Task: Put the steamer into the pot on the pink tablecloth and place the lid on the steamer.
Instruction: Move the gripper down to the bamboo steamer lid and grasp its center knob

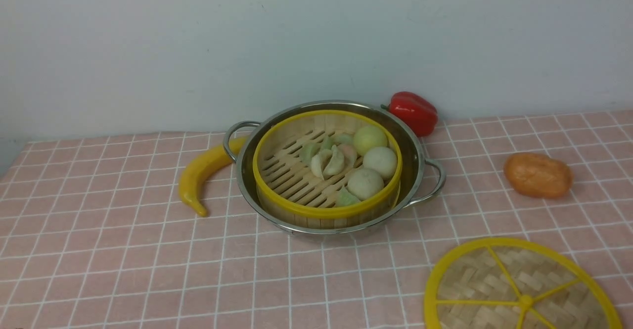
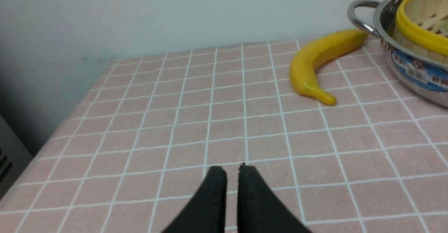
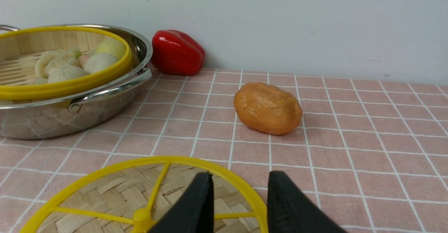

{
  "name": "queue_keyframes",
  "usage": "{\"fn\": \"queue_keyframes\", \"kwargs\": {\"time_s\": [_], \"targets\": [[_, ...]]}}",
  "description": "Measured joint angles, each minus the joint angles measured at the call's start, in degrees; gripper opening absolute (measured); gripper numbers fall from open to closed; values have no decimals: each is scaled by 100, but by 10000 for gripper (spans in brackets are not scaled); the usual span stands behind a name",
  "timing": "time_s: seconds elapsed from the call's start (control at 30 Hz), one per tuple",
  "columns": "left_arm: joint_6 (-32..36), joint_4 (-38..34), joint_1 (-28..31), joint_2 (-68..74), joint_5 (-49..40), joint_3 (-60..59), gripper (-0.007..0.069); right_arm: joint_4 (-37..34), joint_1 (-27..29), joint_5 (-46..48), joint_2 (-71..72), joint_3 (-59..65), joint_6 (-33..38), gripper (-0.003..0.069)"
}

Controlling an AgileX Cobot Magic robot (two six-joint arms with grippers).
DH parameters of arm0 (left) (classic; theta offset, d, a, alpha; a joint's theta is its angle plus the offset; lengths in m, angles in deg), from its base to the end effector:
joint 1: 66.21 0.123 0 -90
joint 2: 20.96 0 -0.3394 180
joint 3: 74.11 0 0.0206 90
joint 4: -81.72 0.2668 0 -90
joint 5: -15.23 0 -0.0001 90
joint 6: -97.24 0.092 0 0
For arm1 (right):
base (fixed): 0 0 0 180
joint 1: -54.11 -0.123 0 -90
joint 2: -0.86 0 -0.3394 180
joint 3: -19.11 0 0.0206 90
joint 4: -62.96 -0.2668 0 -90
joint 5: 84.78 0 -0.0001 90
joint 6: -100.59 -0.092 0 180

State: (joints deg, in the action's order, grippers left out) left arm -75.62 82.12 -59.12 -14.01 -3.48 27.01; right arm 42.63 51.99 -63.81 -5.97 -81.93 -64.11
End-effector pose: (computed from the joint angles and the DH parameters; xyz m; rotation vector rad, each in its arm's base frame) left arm 0.0166 0.0023 0.1808 0.0053 1.8283 0.1819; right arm 0.0151 0.0120 0.1789 -0.0606 1.8432 0.1869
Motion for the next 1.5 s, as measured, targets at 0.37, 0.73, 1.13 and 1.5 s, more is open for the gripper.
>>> {"fn": "queue_keyframes", "kwargs": {"time_s": [0.37,0.73,1.13,1.5], "targets": [[0,0,0,-35,10,0,68,0,0,0,0,0,-2,243],[0,0,0,-35,10,0,85,0,0,0,0,0,-2,243],[0,0,0,-35,10,0,104,-467,0,-272,11,-1174,-7,243],[0,0,0,-35,10,0,118,-1459,0,143,20,-2052,-228,243]]}}
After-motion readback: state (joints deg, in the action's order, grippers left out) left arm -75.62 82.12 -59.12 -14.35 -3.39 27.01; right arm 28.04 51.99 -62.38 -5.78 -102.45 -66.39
